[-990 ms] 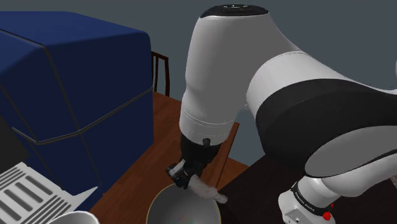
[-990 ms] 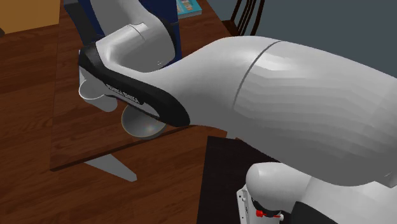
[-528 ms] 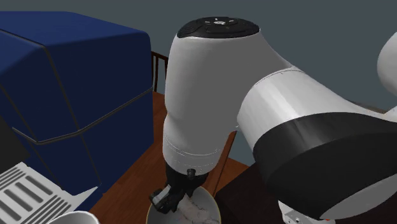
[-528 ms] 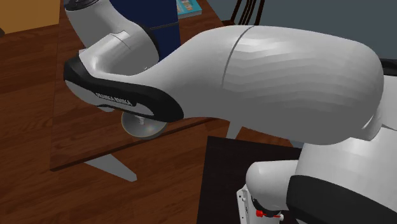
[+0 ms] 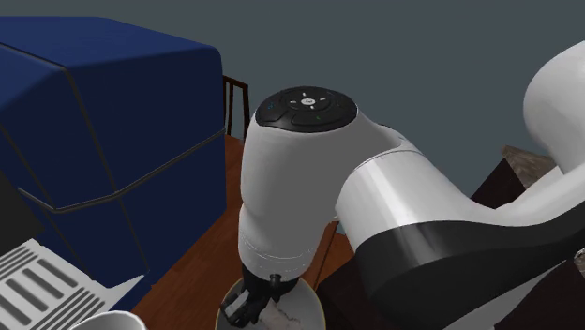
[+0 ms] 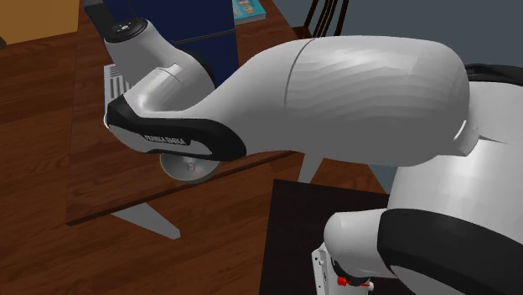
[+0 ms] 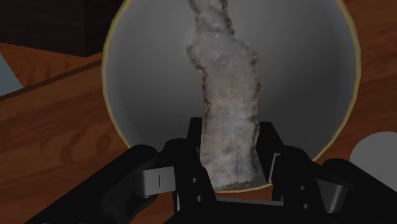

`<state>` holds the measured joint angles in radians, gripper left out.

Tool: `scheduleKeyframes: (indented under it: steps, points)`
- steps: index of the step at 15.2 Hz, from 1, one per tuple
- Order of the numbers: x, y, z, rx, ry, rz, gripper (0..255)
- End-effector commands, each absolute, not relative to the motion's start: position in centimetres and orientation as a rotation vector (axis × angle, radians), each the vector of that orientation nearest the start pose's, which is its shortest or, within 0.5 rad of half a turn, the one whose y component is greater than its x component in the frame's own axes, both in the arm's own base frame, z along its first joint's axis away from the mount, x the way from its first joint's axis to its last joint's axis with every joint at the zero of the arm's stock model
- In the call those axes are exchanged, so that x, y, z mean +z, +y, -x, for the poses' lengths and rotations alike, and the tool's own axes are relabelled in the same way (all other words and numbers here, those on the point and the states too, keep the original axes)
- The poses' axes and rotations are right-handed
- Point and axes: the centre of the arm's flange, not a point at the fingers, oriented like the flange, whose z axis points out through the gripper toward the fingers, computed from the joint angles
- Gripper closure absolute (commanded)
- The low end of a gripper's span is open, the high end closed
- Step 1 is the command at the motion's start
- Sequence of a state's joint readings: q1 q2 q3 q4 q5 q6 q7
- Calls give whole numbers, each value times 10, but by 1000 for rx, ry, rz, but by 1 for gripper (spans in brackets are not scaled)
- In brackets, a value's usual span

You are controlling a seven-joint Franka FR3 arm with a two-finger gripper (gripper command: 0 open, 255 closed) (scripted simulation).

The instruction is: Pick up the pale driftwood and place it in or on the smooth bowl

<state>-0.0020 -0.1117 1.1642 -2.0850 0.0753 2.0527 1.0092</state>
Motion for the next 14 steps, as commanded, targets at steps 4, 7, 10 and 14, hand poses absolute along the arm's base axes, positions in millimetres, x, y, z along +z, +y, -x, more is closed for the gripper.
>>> scheduleKeyframes:
  steps: [4,7,10,14]
  points:
    - [426,500,-199,-60,-184,3140,255]
    - [426,500,-199,-60,-184,3140,255]
    - [426,500,-199,-60,-184,3140,255]
    - [426,500,-199,-60,-184,3140,0]
